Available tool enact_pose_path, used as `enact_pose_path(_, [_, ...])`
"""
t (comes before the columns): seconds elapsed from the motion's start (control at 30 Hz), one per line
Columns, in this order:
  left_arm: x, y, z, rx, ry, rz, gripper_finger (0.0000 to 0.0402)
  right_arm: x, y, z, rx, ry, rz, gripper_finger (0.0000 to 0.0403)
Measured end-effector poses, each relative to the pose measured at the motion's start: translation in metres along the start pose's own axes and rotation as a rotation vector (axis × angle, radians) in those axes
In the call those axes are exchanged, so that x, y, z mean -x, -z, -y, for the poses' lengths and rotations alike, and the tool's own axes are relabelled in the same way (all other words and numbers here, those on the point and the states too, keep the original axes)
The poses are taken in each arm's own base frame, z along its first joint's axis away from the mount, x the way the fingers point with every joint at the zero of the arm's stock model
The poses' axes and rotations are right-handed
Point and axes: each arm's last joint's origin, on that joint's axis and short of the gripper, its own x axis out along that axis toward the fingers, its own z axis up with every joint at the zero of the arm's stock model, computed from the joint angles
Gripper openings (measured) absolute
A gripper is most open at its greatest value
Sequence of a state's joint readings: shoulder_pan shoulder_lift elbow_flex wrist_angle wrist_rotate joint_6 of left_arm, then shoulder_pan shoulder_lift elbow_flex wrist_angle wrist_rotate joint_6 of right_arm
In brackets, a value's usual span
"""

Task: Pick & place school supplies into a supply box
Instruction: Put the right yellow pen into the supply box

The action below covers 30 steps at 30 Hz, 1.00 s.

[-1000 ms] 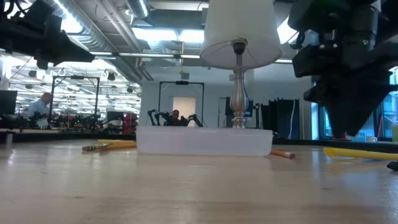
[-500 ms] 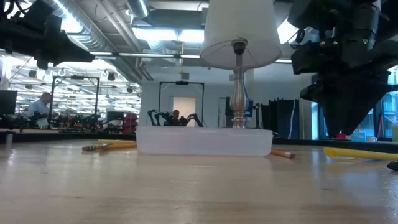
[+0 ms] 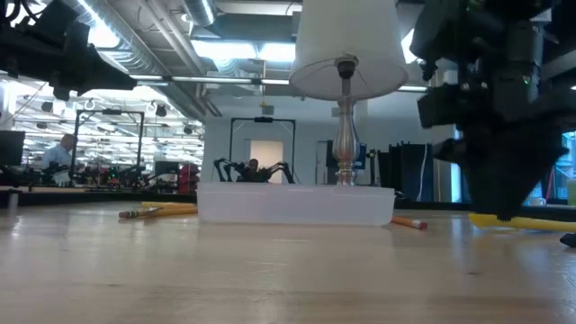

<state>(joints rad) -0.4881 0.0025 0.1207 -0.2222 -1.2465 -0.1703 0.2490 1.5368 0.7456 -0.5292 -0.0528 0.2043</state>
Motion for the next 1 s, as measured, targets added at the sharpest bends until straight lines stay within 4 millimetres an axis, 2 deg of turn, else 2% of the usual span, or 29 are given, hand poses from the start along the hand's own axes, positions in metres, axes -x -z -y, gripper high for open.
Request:
enact_pose_path(0.2, [0.000,0.000,0.000,-0.001,0.000,0.000,0.0075,-0.013,0.001,-0.003,-0.040,0.018,-0.052,0.0118])
enact_pose_path(0.4, [0.000,0.001,0.000,-0.014,0.000,-0.005,0.0075,-0.009,-0.001,-0.003,-0.037,0.034,-0.046,0.0049])
enact_pose_path(0.53, [0.000,0.001,0.000,-0.014,-0.001,-0.005,0.0075,-0.005,-0.004,-0.005,-0.013,0.030,-0.050,0.0042])
enact_pose_path(0.77, [0.000,0.001,0.000,-0.014,-0.002,-0.005,0.0075,0.012,-0.006,-0.003,-0.023,0.035,-0.043,0.0048])
enact_pose_path(0.9, [0.000,0.000,0.001,0.002,0.018,-0.003,0.0075,0.028,-0.017,0.003,-0.044,0.067,0.010,0.0053])
enact_pose_path(1.0, [0.000,-0.003,0.002,0.045,0.042,0.009,0.0075,0.044,-0.035,0.010,-0.032,0.095,0.082,0.0050])
